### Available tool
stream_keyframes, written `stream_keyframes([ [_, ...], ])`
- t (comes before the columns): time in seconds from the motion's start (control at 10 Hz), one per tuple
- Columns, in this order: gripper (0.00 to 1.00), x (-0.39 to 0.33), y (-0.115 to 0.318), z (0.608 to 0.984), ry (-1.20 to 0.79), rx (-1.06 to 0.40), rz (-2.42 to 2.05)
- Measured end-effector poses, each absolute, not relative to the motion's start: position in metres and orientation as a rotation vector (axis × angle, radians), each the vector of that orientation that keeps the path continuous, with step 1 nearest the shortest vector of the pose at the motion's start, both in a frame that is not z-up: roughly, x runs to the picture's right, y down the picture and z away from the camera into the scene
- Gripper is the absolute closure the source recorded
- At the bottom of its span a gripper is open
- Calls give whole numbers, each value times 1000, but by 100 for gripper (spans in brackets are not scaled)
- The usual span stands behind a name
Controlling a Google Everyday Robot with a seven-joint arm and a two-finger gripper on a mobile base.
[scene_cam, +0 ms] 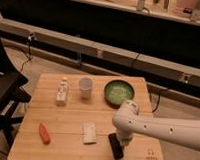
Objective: Push the eraser across the table
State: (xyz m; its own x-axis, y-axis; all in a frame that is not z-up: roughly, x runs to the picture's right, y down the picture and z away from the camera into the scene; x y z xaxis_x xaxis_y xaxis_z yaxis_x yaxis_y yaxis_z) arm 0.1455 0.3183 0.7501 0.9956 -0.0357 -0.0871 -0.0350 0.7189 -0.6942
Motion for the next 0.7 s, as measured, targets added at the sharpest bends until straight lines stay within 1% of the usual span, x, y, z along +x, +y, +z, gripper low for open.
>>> stream_keyframes([
  [0.4, 100, 133, 317, 747, 59, -770, -32],
  [0.7, 100, 133, 301, 764, 68, -763, -28],
])
